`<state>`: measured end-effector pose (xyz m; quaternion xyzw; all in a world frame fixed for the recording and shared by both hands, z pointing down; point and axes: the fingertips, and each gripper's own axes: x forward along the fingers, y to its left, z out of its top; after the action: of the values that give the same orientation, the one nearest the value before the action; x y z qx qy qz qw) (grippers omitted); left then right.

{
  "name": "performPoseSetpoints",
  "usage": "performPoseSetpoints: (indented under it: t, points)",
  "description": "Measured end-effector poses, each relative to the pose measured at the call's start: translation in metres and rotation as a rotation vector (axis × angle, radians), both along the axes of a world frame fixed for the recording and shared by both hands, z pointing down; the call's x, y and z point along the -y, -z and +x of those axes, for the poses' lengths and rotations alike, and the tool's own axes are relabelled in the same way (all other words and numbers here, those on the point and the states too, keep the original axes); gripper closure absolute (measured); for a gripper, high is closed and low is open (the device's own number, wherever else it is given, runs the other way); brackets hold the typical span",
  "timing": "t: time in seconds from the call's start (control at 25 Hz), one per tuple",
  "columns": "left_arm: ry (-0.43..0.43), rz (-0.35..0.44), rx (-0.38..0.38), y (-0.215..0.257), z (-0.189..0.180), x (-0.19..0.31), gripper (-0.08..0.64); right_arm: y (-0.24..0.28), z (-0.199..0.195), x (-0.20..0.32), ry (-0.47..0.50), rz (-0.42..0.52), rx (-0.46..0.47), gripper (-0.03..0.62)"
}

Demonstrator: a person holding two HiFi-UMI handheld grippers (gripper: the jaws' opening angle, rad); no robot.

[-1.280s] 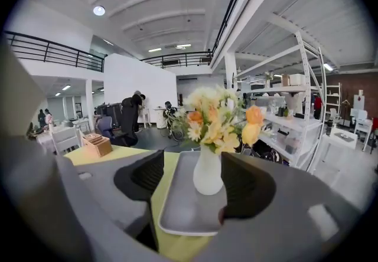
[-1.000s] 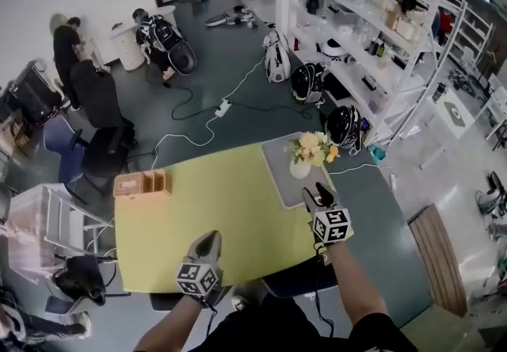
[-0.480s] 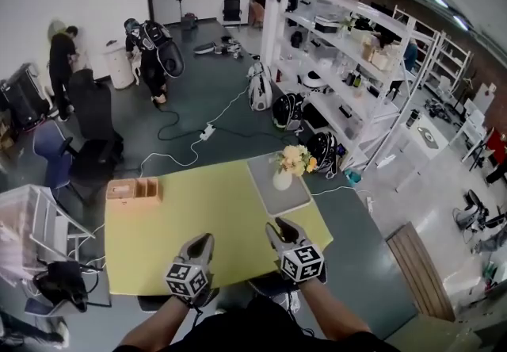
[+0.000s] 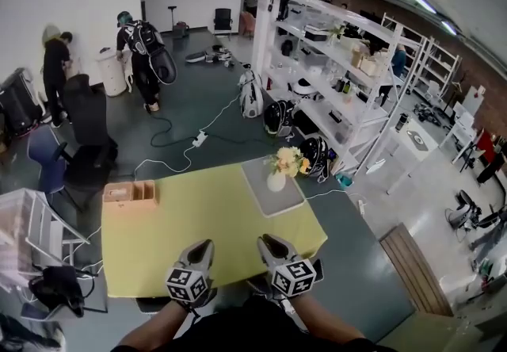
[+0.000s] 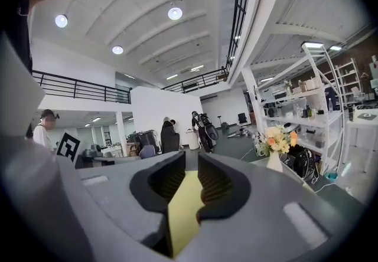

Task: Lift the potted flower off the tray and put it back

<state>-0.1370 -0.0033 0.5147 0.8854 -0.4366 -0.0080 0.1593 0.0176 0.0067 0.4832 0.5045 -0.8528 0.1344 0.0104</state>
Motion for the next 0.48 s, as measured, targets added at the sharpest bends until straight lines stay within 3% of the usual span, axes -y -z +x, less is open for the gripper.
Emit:
performPoseSetpoints:
  t: [0.2, 0.32, 0.48]
  points:
    - [-0.005, 0.002, 0.003, 0.001, -0.003, -0.003, 0.552, 0.004, -0.005, -0.004, -0.010, 0.008, 0.003, 0.529]
    - [0.000, 0.002, 0.001, -0.001, -0.007, -0.004, 0.552, 0.002, -0.005, -0.006, -0.027, 0.019, 0.004, 0.589]
    - [0.003, 0.002, -0.003, -0.004, -0.012, -0.006, 0.552, -0.003, -0.007, -0.006, -0.033, 0.009, 0.006, 0.589]
